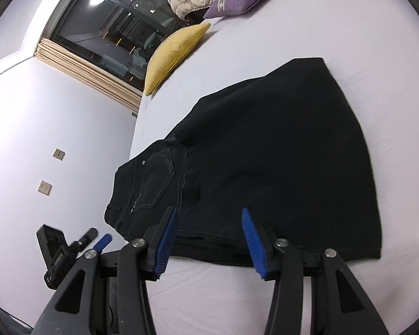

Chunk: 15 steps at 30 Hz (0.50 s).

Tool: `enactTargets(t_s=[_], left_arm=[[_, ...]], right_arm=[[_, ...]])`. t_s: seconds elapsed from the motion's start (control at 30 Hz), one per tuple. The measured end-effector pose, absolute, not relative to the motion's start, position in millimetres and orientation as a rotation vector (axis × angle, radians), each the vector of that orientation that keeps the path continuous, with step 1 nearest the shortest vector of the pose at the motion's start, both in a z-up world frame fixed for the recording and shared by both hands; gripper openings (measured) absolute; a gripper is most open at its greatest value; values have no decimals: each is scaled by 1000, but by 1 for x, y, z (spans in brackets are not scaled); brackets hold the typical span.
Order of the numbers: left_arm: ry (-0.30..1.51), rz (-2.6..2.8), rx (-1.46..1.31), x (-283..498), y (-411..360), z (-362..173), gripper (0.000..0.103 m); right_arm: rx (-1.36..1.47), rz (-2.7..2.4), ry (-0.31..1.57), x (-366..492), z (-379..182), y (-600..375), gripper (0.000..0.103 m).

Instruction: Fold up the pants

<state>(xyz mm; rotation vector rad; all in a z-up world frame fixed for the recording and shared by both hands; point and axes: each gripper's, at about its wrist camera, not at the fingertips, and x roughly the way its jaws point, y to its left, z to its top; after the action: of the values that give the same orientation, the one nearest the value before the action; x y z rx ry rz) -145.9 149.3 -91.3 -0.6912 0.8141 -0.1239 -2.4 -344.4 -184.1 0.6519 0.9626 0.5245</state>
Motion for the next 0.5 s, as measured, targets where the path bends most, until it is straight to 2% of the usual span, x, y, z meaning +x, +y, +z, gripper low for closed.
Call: enactTargets(t_s=[0.1, 0.5], left_arm=[[807, -73, -821, -146, 184, -109, 77], [763, -102, -1073, -105, 241, -177, 75]], right_arm=[[658, 516, 950, -4, -177, -340, 51], [617, 499, 955, -8, -163, -329, 51]])
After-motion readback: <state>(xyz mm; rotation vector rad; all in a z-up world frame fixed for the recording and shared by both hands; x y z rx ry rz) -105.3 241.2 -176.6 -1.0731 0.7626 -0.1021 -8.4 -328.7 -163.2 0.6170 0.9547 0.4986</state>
